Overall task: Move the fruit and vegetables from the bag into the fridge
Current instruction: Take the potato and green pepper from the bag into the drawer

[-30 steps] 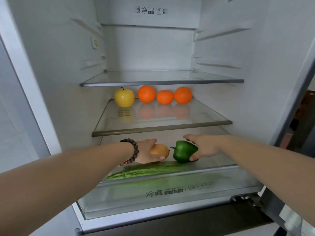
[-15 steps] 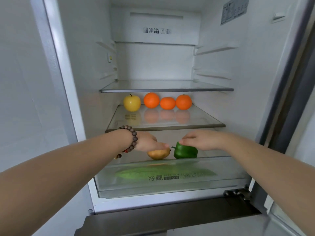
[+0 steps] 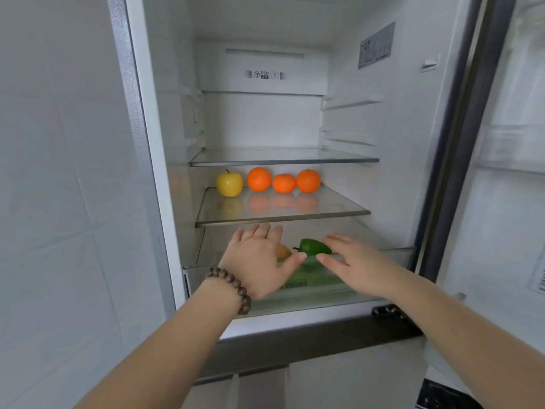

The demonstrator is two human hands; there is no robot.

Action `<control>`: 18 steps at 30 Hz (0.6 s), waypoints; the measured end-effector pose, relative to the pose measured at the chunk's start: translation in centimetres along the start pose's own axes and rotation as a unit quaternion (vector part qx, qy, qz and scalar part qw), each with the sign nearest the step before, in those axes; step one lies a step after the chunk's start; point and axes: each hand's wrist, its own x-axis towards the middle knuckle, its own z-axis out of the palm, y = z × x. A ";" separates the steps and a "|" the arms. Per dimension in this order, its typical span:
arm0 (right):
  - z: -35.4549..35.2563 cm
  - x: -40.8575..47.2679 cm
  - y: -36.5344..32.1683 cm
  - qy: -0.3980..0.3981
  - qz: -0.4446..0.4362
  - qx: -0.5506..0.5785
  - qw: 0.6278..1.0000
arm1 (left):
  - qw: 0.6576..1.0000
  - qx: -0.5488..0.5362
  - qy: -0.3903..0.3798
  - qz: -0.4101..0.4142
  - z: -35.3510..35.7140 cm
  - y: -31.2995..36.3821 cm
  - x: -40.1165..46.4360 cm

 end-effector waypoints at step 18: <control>9.7 -22.8 -6.8 0.206 0.319 0.020 0.925 | 0.958 -0.210 -0.076 0.180 6.9 5.0 -15.1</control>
